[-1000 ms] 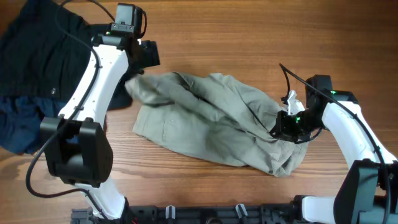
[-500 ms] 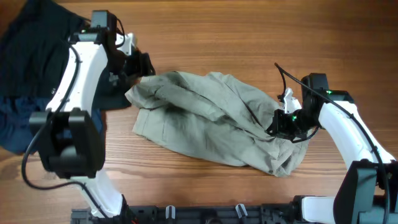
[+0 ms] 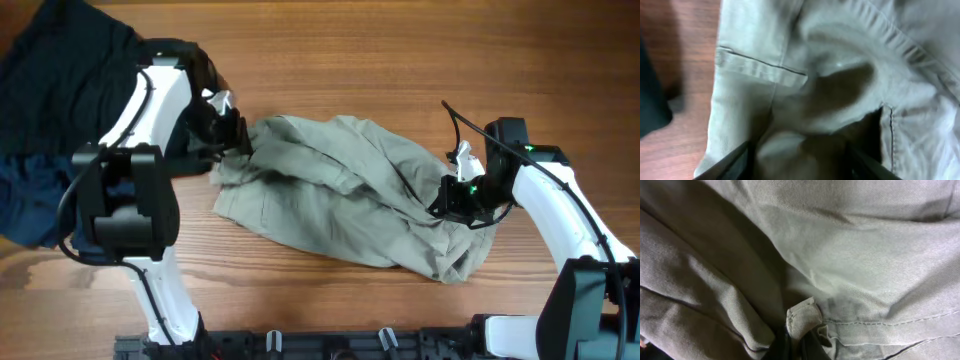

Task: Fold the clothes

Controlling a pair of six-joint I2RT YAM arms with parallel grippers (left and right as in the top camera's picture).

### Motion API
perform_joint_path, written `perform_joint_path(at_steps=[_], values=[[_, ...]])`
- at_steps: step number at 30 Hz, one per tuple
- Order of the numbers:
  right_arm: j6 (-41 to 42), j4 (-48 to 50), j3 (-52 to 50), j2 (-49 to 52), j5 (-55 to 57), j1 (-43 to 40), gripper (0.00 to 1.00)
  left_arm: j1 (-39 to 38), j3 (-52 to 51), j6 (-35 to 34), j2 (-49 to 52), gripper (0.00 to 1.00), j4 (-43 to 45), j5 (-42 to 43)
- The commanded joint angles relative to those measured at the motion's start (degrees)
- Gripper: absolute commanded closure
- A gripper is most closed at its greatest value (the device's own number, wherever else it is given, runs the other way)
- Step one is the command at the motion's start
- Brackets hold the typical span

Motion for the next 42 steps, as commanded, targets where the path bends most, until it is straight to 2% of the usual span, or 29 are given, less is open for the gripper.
perform_joint_path(at_steps=[1,2,3,9,13,16,20,25,34,35,36,37,38,39,40,42], values=[[0.28,0.15,-0.17,-0.48,-1.18,0.39,0.96,-1.95,0.35,0.68,0.48,0.69,-1.55,0.09],[0.13,0.13,-0.17,-0.48,-1.18,0.39,0.96,-2.47,0.35,0.68,0.48,0.85,-1.57,0.09],[0.13,0.13,-0.17,-0.48,-1.18,0.39,0.96,-3.02,0.35,0.68,0.48,0.96,-1.51,0.07],[-0.04,0.66,-0.17,-0.48,-1.16,0.39,0.95,-4.63,0.37,0.63,-3.17,0.96,-3.89,0.04],[0.07,1.27,-0.17,-0.48,-1.18,0.39,0.96,-6.25,0.37,0.04,-10.25,0.96,-6.03,-3.41],[0.04,1.38,-0.17,-0.48,-1.16,0.39,0.96,-7.41,0.37,-3.04,-16.83,0.96,-7.56,-7.28],[0.09,1.84,-0.17,-0.48,-1.18,0.39,0.96,-9.86,0.24,-3.04,-19.28,0.96,-13.07,-8.57],[0.13,1.84,-0.17,-0.48,-1.18,0.39,0.96,-12.96,-6.29,-4.59,-19.12,0.96,-12.04,-9.01],[-0.04,1.88,-0.17,-0.48,-1.16,0.39,0.96,-13.25,-21.59,-7.13,-19.15,0.96,-8.41,-8.85],[-0.11,1.86,-0.17,-0.48,-1.14,0.39,0.96,-13.27,-22.71,-7.15,-19.15,0.77,-7.56,-8.44],[-0.57,1.73,-0.17,-0.48,-1.14,0.39,0.96,-13.27,-23.21,-7.13,-19.15,0.43,-7.17,-8.15],[-1.14,1.55,-0.17,-0.48,-1.16,0.39,0.94,-13.27,-23.5,-7.13,-19.15,0.02,-6.88,-8.09],[-1.6,1.33,-0.15,-0.48,-1.03,0.39,0.86,-13.27,-23.5,-7.13,-19.15,0.0,-6.73,-8.09],[-2.08,1.2,0.0,-0.48,-0.94,0.39,0.72,-13.25,-23.5,-7.13,-19.15,0.0,-5.73,-8.11],[-2.19,0.66,0.79,-0.48,-0.96,0.37,0.64,-13.2,-23.43,-7.37,-19.15,0.0,-4.5,-8.0],[-2.19,-1.42,3.63,-0.48,-0.96,0.39,0.6,-13.2,-22.62,-8.39,-19.34,0.0,-3.41,-7.91]])
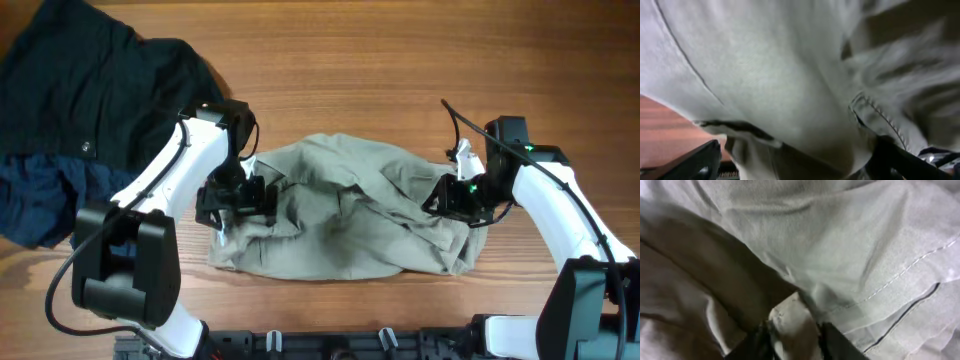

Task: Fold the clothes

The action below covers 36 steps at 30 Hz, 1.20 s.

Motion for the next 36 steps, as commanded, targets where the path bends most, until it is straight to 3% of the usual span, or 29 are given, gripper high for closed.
perform_joint_path(at_steps=[1,4,10,15,17,23,28,33,35,36], values=[[-1.29,-3.08,5.35,-0.48,-0.96,0.39,0.59,-0.31,1.16,-1.68,-0.85,0.0,1.62,0.94],[-1.66,-6.95,11.93,-0.48,-0.94,0.39,0.55,0.02,2.25,-2.4,-3.96,0.0,4.13,0.7],[-1.53,-6.99,13.11,0.15,-0.9,0.39,0.5,2.62,1.55,-3.63,-4.98,0.0,5.7,-0.22],[-0.5,-6.43,13.09,1.51,1.31,0.39,0.49,2.97,-0.07,-13.64,-4.96,0.0,4.85,-12.44],[-0.57,-6.14,13.09,1.79,1.31,0.39,0.49,3.87,-1.11,-15.26,-4.96,0.0,6.03,-13.66],[-0.61,-3.85,12.55,1.81,1.88,0.39,0.49,8.98,-8.24,-13.75,-4.94,0.0,19.3,-7.67],[-1.2,-2.08,10.23,1.81,1.86,0.37,0.5,8.81,-9.75,-11.61,-4.92,0.02,24.28,-3.89],[-1.46,-0.81,10.23,1.81,1.84,0.37,0.5,8.81,-14.45,-10.82,-4.92,0.24,27.82,-0.76],[-1.44,-0.76,10.23,1.81,1.86,0.26,0.51,8.81,-15.37,-10.8,-4.92,0.46,28.24,-0.74],[-1.09,-0.59,10.23,1.81,1.86,0.15,0.54,8.85,-15.37,-10.8,-4.92,0.67,28.37,-0.74]])
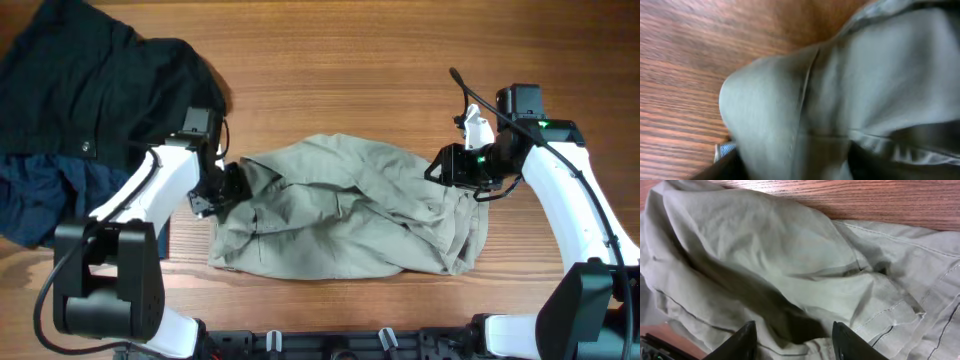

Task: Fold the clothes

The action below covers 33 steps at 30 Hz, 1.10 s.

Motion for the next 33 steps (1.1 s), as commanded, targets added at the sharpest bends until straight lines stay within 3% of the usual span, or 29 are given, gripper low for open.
perform_joint_path(at_steps=[1,2,13,21,24,26,33], values=[[0.74,0.63,-0.72,0.81,0.5,0.0,0.54,0.13,-1.05,0.5,-0.33,0.89,0.66,1.53],[0.9,0.66,-0.72,0.85,0.26,-0.2,0.55,0.15,-1.05,0.48,-0.33,0.96,1.05,1.57],[5.86,-6.75,-1.73,0.85,0.11,-5.18,0.54,0.15,2.64,2.05,-0.33,0.96,3.54,2.38],[5.14,-0.15,-12.87,0.85,-9.38,-5.18,0.55,0.15,2.64,2.21,-0.33,0.96,5.03,2.38],[3.65,1.64,-12.83,0.83,-12.96,-5.2,0.76,0.15,2.64,2.21,-0.33,0.96,5.51,2.38],[3.74,3.5,-12.31,0.83,-14.64,-5.2,0.95,0.17,2.71,2.21,-0.33,0.96,6.64,2.38],[3.06,9.46,-1.86,0.85,-14.05,-5.2,0.96,0.37,10.08,3.76,-0.33,0.96,14.19,0.92]])
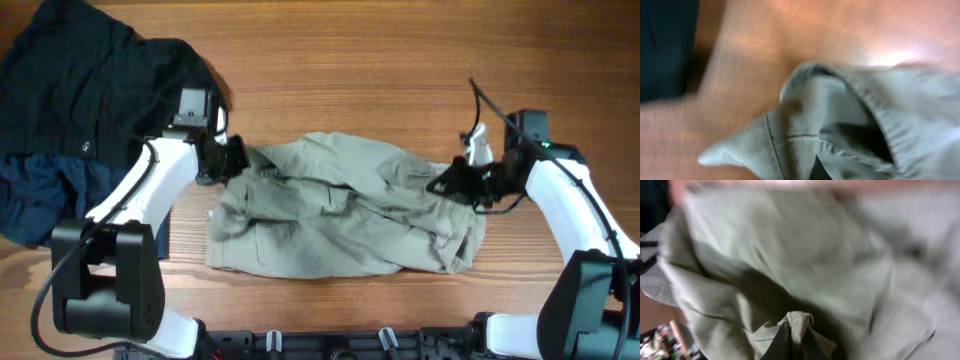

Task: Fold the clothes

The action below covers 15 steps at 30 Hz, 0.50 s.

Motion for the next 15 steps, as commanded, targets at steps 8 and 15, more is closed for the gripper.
perform_joint_path(at_steps=[8,15], values=[[-4.13,-2.19,23.1,0.7,2.64,-1.68,0.96,0.92,16.02,6.8,-0.33,0.96,5.57,-7.02],[-14.99,-19.89,27.39,0.7,-1.66,-7.32,0.96,1.38,23.08,8.02,-0.66,0.93,-4.59,-7.08]])
